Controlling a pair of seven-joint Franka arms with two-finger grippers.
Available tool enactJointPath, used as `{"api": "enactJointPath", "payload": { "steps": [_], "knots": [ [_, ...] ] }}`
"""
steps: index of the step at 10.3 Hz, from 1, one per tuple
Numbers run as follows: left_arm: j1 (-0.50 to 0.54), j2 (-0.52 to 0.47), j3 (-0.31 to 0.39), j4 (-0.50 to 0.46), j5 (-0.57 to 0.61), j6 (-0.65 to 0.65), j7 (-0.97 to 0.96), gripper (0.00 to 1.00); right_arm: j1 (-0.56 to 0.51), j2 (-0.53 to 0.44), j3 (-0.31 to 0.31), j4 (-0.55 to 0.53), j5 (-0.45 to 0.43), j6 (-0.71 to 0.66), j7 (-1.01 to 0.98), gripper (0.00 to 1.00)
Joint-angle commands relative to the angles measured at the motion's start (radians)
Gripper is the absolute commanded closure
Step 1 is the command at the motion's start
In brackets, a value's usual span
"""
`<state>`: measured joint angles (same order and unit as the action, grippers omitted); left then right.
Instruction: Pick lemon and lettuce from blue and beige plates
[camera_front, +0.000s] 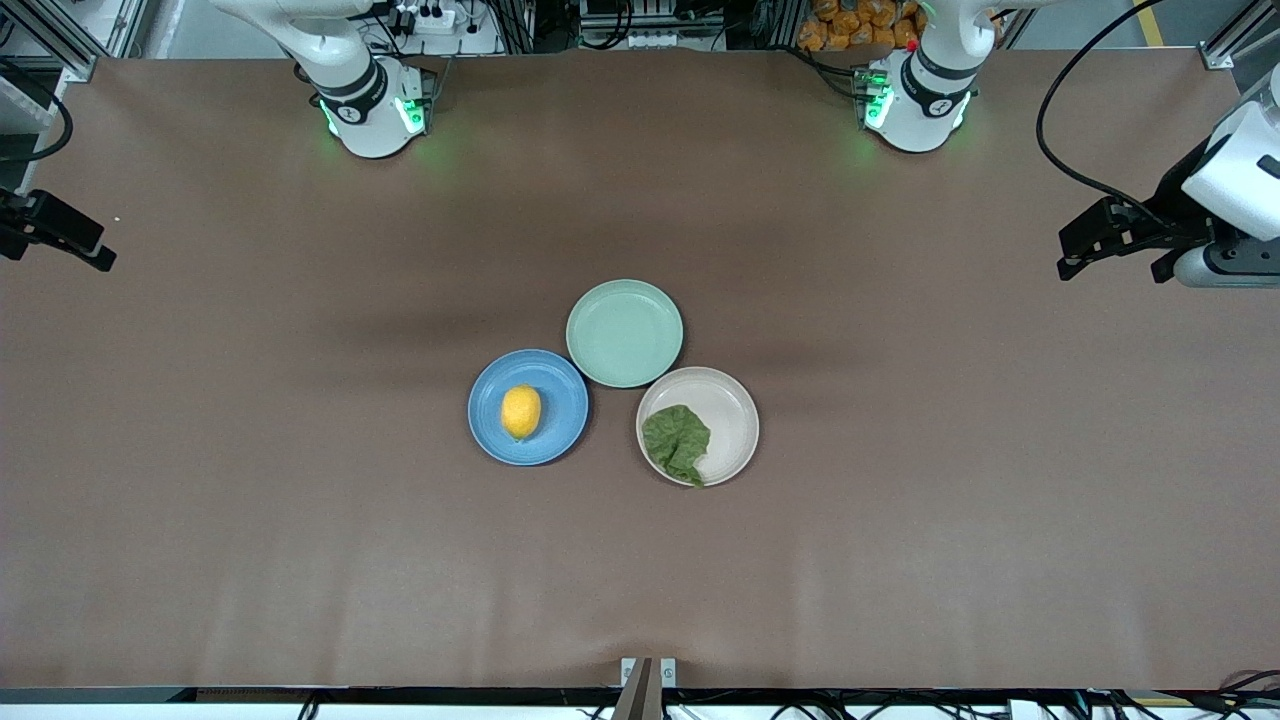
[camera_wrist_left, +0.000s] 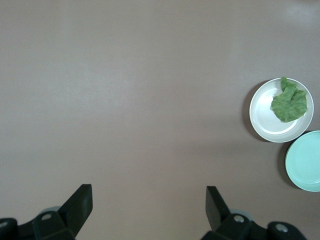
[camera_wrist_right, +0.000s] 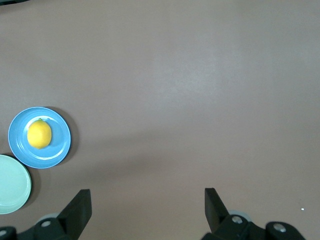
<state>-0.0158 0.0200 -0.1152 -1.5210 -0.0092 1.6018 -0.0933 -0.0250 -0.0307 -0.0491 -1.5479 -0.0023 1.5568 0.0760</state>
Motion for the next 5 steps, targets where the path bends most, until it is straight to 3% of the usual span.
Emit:
{"api": "enactJointPath", "payload": {
  "steps": [1,5],
  "knots": [
    [0.011,0.009,-0.003,0.024,-0.011,-0.025,0.029,0.00,-0.013,-0.014,0.009,0.005,0.008,-0.017,0.001,0.00],
    [-0.004,0.032,-0.004,0.025,-0.011,-0.025,0.018,0.00,-0.013,-0.014,0.011,0.005,0.008,-0.023,0.002,0.00]
  ]
}}
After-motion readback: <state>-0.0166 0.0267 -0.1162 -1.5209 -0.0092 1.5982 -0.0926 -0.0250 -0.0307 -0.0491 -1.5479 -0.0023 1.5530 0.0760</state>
